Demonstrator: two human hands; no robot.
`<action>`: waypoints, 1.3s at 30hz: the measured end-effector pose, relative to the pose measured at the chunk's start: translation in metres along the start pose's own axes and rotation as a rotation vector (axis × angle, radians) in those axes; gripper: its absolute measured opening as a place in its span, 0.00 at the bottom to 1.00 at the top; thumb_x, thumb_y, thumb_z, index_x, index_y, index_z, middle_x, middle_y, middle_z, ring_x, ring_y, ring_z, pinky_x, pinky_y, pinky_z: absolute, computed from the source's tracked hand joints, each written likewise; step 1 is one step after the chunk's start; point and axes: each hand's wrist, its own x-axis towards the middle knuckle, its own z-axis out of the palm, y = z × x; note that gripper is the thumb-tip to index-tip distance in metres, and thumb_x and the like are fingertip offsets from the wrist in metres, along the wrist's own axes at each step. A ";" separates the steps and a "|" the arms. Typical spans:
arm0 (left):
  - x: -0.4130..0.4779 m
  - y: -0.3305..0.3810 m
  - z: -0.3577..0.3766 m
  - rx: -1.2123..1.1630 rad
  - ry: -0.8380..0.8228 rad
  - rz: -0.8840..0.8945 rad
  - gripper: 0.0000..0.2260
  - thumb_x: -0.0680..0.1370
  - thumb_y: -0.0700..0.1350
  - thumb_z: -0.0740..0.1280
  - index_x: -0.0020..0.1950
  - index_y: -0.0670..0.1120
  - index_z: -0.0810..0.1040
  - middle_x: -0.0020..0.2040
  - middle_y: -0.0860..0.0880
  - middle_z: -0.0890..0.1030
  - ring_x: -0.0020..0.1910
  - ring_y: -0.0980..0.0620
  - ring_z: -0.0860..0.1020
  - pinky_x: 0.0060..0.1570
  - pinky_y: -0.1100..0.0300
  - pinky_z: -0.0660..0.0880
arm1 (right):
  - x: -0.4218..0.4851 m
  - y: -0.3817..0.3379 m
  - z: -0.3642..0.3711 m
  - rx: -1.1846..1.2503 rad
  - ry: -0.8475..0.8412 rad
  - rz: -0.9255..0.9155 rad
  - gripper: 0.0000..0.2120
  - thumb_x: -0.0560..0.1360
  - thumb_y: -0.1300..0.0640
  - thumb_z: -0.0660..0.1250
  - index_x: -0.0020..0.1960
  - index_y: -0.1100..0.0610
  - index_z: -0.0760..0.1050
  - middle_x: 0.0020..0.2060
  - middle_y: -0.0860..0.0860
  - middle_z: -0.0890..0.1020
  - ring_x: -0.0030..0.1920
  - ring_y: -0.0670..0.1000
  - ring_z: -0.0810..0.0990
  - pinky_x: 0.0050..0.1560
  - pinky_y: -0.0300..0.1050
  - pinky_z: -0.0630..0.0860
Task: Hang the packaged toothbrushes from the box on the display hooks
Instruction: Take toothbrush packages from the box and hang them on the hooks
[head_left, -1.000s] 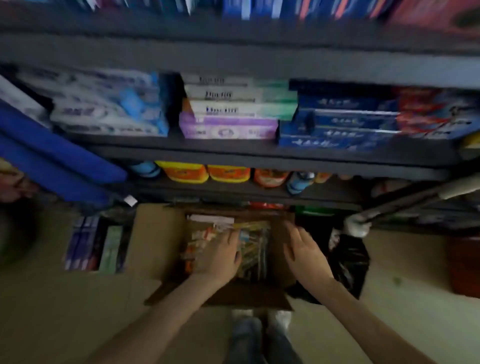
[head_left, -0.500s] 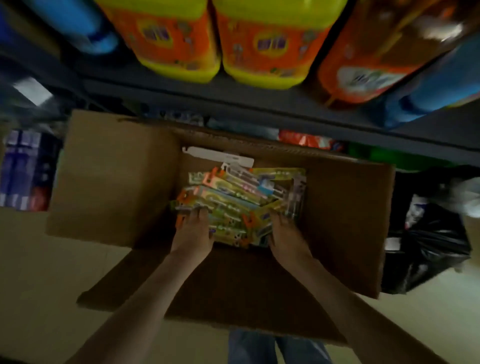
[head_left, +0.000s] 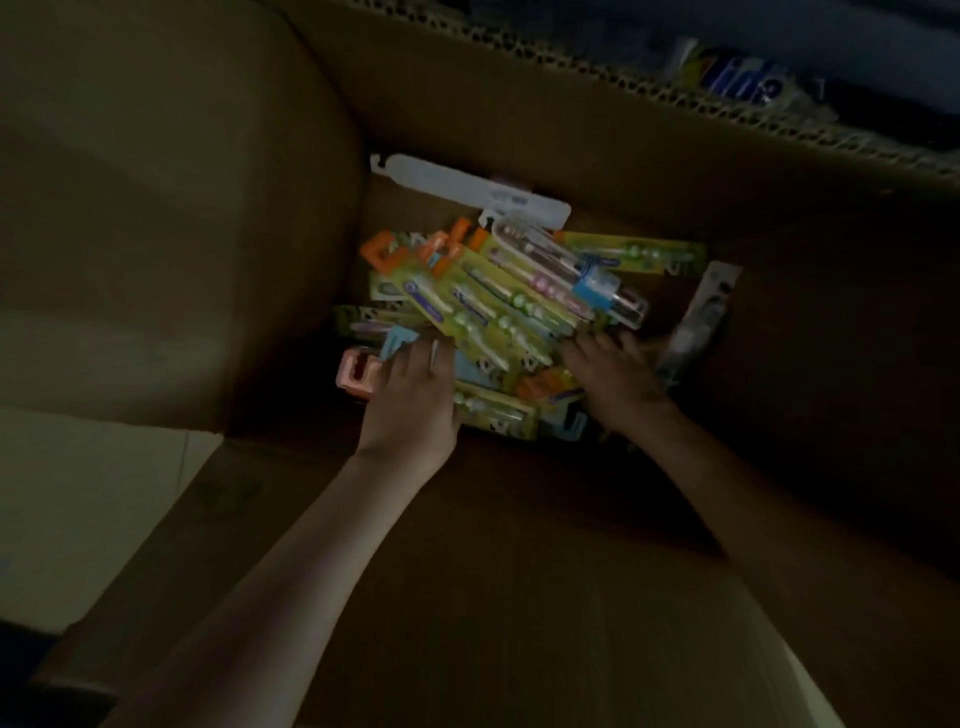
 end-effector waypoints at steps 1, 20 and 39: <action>-0.002 0.003 -0.003 0.004 -0.009 -0.001 0.29 0.81 0.48 0.62 0.77 0.43 0.53 0.75 0.43 0.57 0.75 0.44 0.57 0.72 0.51 0.58 | -0.003 -0.001 -0.006 0.038 0.003 -0.002 0.29 0.74 0.62 0.66 0.72 0.54 0.60 0.70 0.53 0.65 0.70 0.55 0.62 0.67 0.53 0.57; -0.116 0.066 -0.145 -1.030 -0.117 -0.174 0.27 0.80 0.46 0.65 0.76 0.50 0.58 0.69 0.50 0.70 0.64 0.53 0.72 0.54 0.62 0.72 | -0.157 -0.033 -0.226 0.702 0.158 0.108 0.17 0.76 0.57 0.66 0.63 0.55 0.68 0.50 0.55 0.77 0.50 0.54 0.78 0.45 0.47 0.76; -0.395 0.100 -0.445 -0.999 0.553 0.263 0.12 0.77 0.43 0.70 0.57 0.56 0.74 0.46 0.62 0.79 0.46 0.66 0.78 0.42 0.74 0.70 | -0.423 -0.119 -0.552 1.439 0.323 -0.481 0.10 0.78 0.62 0.64 0.57 0.51 0.71 0.51 0.49 0.79 0.48 0.43 0.80 0.47 0.36 0.76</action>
